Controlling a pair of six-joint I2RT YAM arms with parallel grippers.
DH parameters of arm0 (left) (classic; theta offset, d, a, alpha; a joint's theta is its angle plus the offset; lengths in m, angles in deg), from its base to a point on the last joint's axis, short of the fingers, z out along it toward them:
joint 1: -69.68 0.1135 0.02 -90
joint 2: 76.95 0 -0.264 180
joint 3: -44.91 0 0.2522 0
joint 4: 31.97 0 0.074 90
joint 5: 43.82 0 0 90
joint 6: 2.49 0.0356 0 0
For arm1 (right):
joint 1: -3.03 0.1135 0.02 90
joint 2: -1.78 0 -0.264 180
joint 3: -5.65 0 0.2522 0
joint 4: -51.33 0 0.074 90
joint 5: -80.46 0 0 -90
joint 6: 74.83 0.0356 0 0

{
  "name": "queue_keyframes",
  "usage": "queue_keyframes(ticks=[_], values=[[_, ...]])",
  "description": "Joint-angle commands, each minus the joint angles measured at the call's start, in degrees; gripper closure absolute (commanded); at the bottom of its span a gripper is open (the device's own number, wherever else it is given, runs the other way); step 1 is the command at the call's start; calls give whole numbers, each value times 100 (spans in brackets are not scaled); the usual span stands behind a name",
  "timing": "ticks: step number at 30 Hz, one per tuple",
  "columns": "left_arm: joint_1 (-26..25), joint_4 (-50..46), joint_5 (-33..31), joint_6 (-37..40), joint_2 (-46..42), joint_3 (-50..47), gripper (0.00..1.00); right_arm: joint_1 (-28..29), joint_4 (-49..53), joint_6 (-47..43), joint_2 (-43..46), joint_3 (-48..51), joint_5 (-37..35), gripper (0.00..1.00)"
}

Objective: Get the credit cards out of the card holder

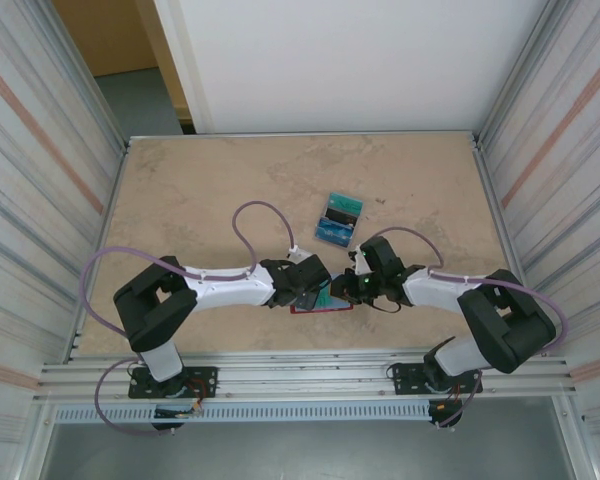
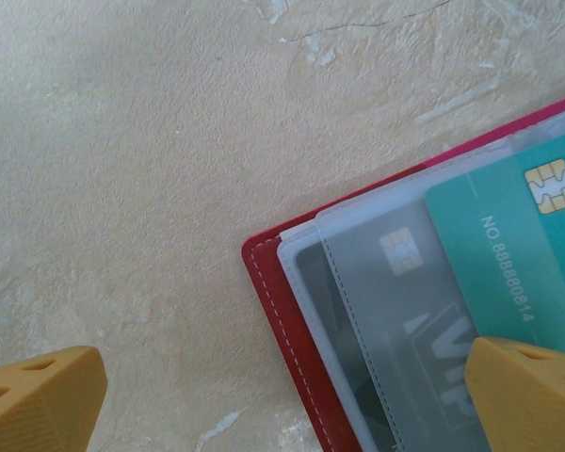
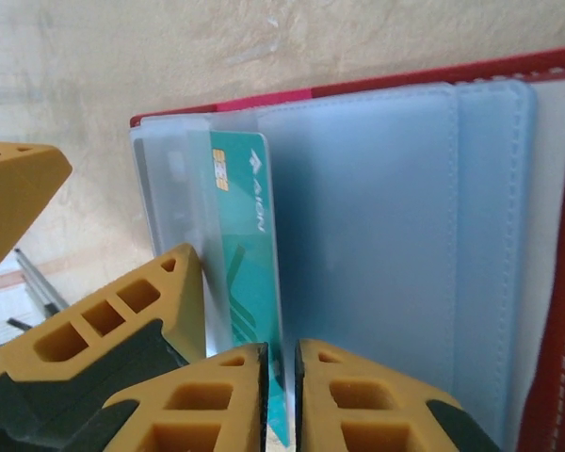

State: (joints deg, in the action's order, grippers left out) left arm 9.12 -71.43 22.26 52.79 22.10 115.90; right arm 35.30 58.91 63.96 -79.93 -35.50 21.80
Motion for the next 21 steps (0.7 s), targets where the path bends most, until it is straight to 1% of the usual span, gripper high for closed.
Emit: queue_keyframes(ticks=[1,5,16,19,21], values=[[-18,-234,70,-70,156,-113,1,-98,-802,229,-4,189,554,81],[-18,-213,133,-114,184,-144,1,-98,-1068,275,-93,226,676,80],[-12,-139,209,-132,185,-160,1,-98,-1135,253,-405,183,586,80],[-11,-129,213,-136,193,-151,1,-98,-1215,270,-515,156,569,81],[-17,-129,209,-134,185,-151,1,-98,-1199,247,-568,106,546,84]])
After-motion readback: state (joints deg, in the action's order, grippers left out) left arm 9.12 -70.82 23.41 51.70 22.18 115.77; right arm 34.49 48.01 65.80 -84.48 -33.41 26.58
